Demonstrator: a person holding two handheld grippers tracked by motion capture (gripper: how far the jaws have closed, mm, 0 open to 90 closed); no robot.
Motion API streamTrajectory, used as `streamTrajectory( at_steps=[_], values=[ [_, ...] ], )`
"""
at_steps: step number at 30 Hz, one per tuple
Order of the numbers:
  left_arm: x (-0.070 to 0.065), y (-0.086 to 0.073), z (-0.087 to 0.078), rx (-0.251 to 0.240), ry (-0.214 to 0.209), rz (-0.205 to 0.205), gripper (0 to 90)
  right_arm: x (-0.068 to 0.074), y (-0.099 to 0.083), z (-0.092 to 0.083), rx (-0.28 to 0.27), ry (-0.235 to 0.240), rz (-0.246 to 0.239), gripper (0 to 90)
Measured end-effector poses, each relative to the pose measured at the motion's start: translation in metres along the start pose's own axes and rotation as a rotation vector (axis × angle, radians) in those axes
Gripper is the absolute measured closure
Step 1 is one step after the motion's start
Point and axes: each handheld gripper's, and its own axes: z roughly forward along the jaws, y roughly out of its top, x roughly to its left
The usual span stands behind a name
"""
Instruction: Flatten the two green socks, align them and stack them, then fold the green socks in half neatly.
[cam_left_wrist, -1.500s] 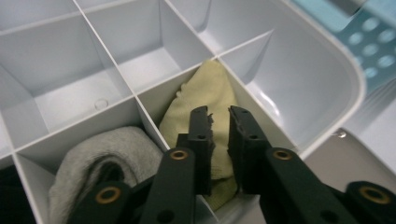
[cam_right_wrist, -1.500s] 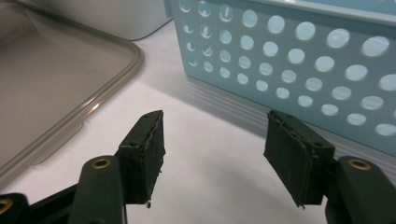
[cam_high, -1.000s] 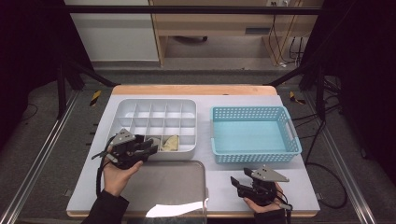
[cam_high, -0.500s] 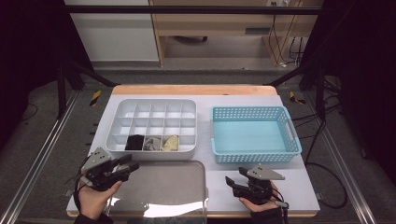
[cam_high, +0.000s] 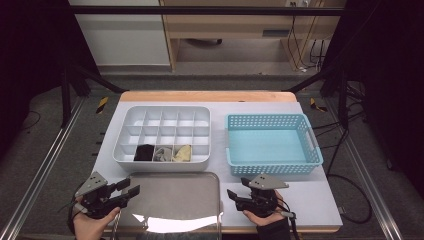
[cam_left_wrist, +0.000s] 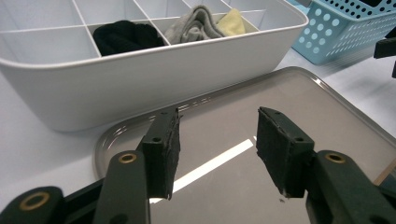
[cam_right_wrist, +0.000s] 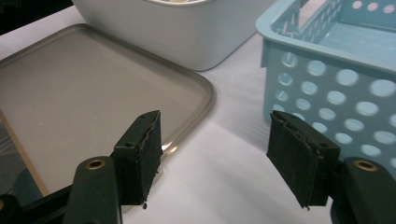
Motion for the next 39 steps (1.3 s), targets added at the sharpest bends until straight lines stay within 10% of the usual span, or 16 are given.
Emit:
streamTrajectory(
  at_steps=[16,39],
  values=[
    [0.016,-0.015,0.008,0.055,-0.005,0.005,43.9,0.009,0.002,0.012,0.013,0.022,0.006,36.0],
    [0.039,-0.041,-0.011,0.152,0.057,-0.095,45.1,0.029,-0.006,0.025,0.089,0.084,-0.003,39.4]
  ],
)
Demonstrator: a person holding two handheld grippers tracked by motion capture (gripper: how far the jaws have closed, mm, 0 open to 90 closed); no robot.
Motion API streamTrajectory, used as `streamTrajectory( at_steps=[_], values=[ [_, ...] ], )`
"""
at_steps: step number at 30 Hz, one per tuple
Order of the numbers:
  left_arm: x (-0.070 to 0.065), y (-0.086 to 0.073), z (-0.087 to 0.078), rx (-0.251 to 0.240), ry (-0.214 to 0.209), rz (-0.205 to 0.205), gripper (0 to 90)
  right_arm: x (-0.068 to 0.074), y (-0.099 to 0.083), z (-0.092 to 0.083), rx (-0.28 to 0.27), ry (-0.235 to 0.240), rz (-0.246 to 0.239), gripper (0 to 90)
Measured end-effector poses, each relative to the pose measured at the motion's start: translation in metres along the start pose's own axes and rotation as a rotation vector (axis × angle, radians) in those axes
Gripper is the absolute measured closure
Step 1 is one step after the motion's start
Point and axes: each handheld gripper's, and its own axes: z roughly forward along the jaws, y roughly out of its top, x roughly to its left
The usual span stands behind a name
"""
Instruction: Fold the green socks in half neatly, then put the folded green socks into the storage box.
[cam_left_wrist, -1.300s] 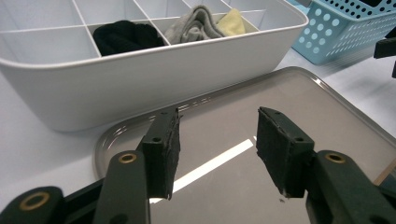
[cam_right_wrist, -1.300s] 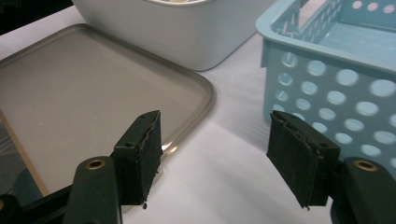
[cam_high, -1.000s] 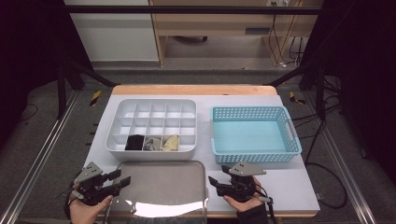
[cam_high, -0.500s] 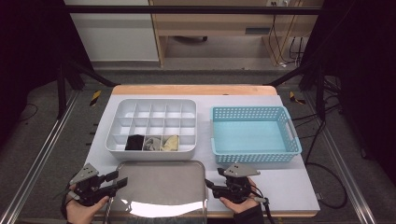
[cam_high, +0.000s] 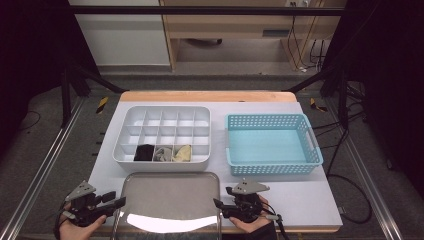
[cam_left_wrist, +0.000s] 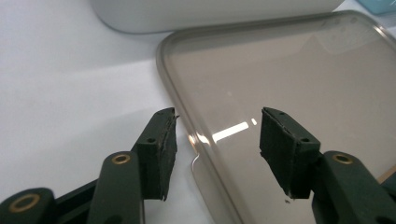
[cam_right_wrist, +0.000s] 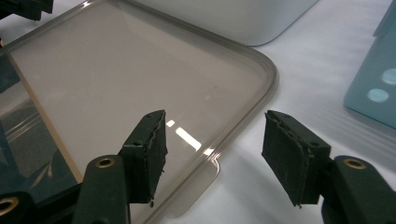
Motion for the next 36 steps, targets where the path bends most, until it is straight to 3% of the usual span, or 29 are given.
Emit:
streamTrajectory(
  at_steps=[6,9,12,20,25,31,36],
  values=[
    [-0.002,-0.004,-0.001,0.03,-0.003,-0.009,49.3,0.0,-0.004,-0.004,0.011,-0.009,-0.001,37.0],
    [-0.001,-0.008,-0.003,0.039,-0.006,-0.029,51.0,-0.001,-0.007,-0.005,0.035,-0.022,0.028,35.3],
    [-0.001,-0.01,-0.004,0.048,-0.001,-0.035,52.6,-0.001,-0.01,-0.004,0.047,0.001,0.038,43.6],
    [-0.003,-0.014,-0.006,0.059,0.002,-0.043,54.4,0.005,-0.015,-0.003,0.063,0.033,0.063,44.3],
    [-0.006,-0.015,-0.007,0.073,-0.006,-0.041,53.6,0.007,-0.017,-0.003,0.066,0.045,0.088,44.6],
    [-0.009,-0.014,-0.006,0.083,-0.013,-0.045,46.3,0.011,-0.019,0.001,0.091,0.055,0.115,47.3],
    [-0.011,-0.014,-0.006,0.089,0.001,-0.038,45.2,0.012,-0.02,0.001,0.087,0.054,0.126,47.7]
  ],
)
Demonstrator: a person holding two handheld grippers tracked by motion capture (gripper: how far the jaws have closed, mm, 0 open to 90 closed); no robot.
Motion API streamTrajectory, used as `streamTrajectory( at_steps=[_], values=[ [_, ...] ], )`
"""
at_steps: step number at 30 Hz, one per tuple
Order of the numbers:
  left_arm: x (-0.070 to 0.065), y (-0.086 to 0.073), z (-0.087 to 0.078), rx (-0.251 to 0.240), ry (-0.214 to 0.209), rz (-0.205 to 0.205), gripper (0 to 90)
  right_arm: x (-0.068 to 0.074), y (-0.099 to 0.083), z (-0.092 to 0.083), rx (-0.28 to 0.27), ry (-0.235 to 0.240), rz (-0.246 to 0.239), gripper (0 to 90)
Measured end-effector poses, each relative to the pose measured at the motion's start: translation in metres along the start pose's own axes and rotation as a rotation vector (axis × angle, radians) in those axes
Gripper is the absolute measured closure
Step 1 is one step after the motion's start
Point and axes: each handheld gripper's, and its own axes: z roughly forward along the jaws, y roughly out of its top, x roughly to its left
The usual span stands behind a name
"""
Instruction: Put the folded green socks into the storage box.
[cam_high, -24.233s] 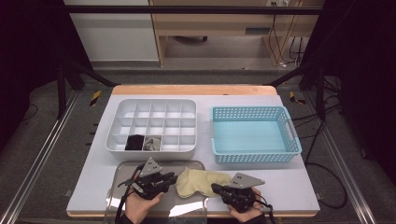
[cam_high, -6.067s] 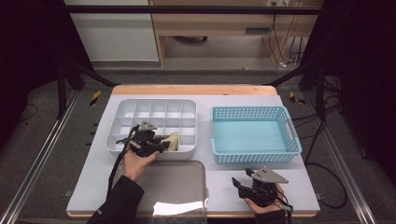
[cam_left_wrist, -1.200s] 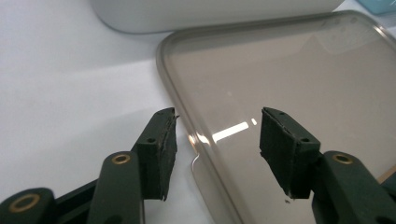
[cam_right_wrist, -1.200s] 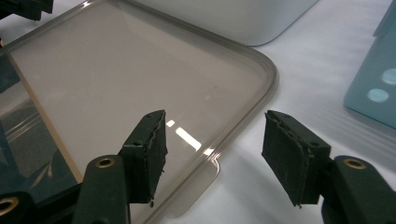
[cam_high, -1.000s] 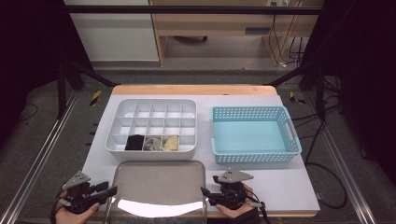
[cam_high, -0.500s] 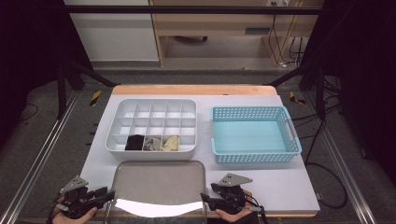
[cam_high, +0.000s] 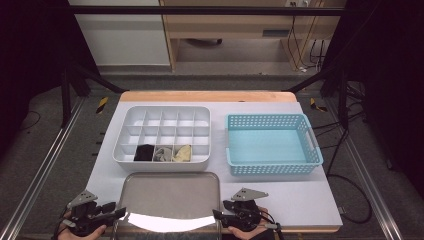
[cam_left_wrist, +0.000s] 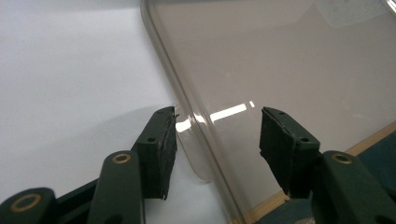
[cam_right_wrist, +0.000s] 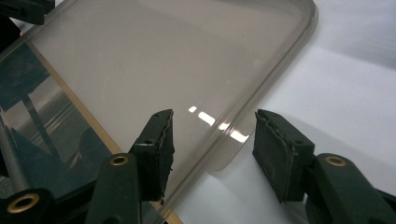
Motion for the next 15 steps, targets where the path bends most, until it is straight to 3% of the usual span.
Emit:
streamTrajectory(
  at_steps=[15],
  values=[
    [-0.0023,0.0001,-0.0024,0.027,0.018,-0.019,48.5,-0.0006,0.0014,0.0,0.011,0.017,0.065,48.7]
  ],
)
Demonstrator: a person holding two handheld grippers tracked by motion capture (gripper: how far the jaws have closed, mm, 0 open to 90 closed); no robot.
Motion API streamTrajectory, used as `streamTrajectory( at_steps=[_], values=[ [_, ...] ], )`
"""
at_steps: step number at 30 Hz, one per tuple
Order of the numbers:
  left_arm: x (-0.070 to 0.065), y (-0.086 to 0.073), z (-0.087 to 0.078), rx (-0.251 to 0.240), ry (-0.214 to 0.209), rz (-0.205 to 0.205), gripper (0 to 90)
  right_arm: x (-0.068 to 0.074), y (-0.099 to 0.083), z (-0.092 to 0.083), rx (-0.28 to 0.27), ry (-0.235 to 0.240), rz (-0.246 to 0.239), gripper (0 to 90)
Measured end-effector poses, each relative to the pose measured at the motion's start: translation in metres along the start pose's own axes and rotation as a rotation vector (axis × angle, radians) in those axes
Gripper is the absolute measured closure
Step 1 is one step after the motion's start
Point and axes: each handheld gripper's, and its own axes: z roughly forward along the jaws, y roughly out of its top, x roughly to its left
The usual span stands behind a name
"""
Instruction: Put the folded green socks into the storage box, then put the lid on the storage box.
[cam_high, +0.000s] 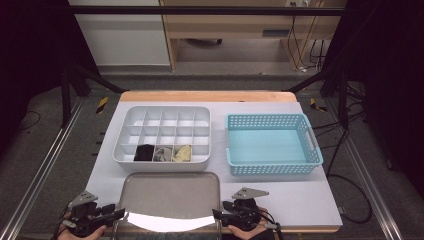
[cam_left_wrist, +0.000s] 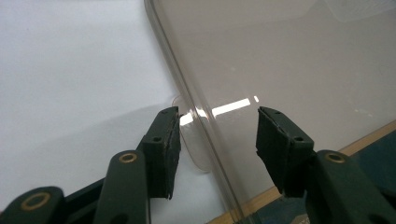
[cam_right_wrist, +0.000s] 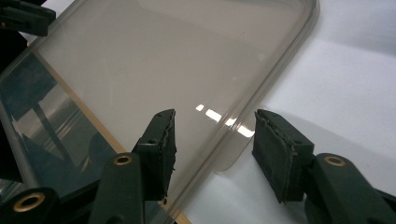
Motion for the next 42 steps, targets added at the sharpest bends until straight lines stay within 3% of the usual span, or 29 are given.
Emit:
streamTrajectory(
  at_steps=[9,21,26,30,42],
  values=[
    [0.0,0.001,-0.001,-0.001,-0.005,-0.02,49.8,-0.001,0.001,0.0,0.004,0.004,0.026,48.5],
    [0.008,0.002,-0.003,-0.008,-0.042,-0.065,54.6,-0.008,0.002,0.0,-0.006,0.032,0.13,52.7],
    [0.005,0.004,0.0,0.006,-0.01,-0.032,52.9,-0.008,0.0,-0.002,-0.014,0.051,0.172,52.3],
    [0.003,0.003,0.0,-0.001,0.013,-0.027,56.6,-0.008,-0.002,-0.002,-0.029,0.054,0.209,51.8],
    [-0.004,0.002,0.002,-0.007,0.051,-0.01,52.4,-0.008,-0.003,0.0,-0.065,0.061,0.315,48.3]
  ],
)
